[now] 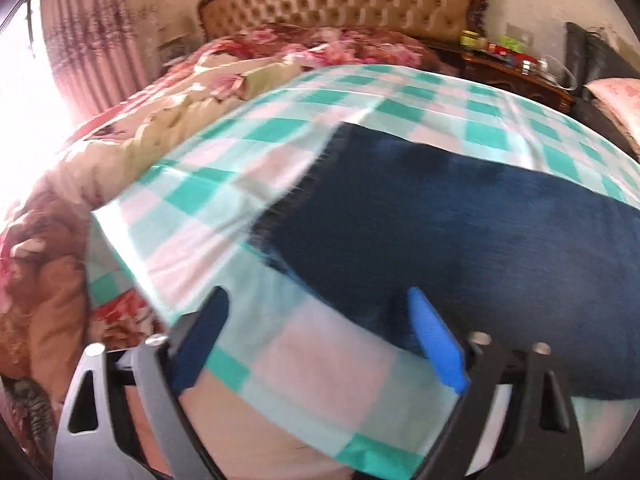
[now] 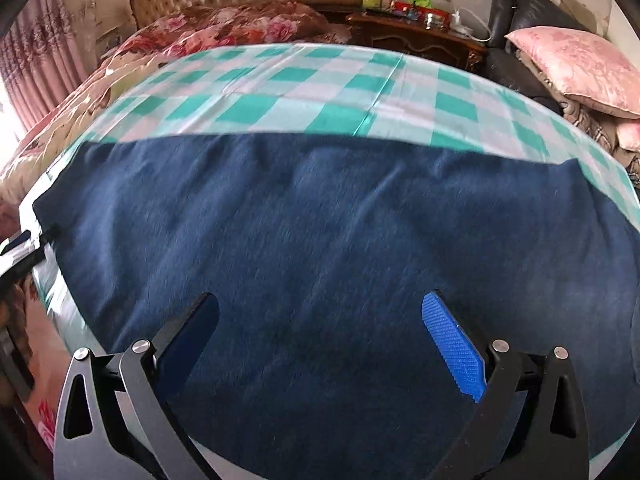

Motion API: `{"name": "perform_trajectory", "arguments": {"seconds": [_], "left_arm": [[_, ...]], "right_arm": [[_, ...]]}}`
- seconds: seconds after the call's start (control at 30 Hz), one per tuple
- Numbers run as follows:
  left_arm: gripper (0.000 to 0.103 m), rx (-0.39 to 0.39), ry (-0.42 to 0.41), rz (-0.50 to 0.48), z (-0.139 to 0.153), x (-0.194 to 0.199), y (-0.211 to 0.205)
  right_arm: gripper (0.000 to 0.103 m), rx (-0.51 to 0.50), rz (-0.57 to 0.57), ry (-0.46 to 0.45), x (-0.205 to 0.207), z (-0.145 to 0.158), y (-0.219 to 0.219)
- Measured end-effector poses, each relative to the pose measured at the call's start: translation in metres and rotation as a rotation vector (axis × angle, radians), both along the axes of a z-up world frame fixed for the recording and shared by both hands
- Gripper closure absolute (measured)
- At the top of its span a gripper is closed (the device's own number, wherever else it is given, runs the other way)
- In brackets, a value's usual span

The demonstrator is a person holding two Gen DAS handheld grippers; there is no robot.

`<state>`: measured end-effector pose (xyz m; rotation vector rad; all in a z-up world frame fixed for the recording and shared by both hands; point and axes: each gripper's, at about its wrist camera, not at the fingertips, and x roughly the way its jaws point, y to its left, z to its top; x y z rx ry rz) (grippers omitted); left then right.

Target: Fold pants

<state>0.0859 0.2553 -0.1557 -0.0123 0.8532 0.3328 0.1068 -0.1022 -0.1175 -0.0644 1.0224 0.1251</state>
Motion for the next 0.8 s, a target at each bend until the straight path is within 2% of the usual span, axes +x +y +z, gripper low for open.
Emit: {"name": "perform_trajectory", "arguments": {"seconds": [0.1,0.17,0.23,0.3,0.4,0.43,0.57,0.63,0.7,0.8], "left_arm": [[0.052,-0.101,-0.067,-0.059,0.016,-0.007,-0.015],[0.053,-0.218,-0.091,-0.226,0.023,-0.011,-0.053],[0.053,-0.228,-0.069,-0.328,0.021,-0.013,-0.091],[0.053,-0.271,-0.043,-0.42,0.017,-0.016,-0.124],[0.053,-0.25,-0.006,-0.461,0.007,-0.019,-0.154],[0.053,-0.209,0.006,-0.461,0.002,-0.022,-0.162],[0.053,-0.195,0.004,-0.455,0.0,-0.025,-0.161],[0.053,-0.181,0.005,-0.46,0.0,-0.027,-0.164],[0.053,-0.173,0.002,-0.456,0.0,-0.025,-0.166],[0.051,-0.171,-0.003,-0.45,0.0,-0.022,-0.165]], "right_arm": [[0.005,-0.034,0.013,-0.006,-0.004,-0.007,0.004],[0.004,-0.049,0.018,-0.012,-0.006,-0.008,0.006],[0.004,-0.04,0.014,-0.012,-0.006,-0.009,0.005],[0.004,-0.04,0.015,-0.017,-0.007,-0.009,0.004],[0.004,-0.042,0.017,-0.02,-0.007,-0.009,0.004],[0.004,-0.042,0.018,-0.019,-0.007,-0.009,0.004],[0.005,-0.04,0.025,0.0,-0.005,-0.008,0.003],[0.005,-0.004,0.021,0.0,-0.001,-0.002,-0.001],[0.005,0.034,0.013,-0.025,0.011,0.009,-0.008],[0.005,0.035,-0.027,-0.068,0.039,0.021,-0.017]]}}
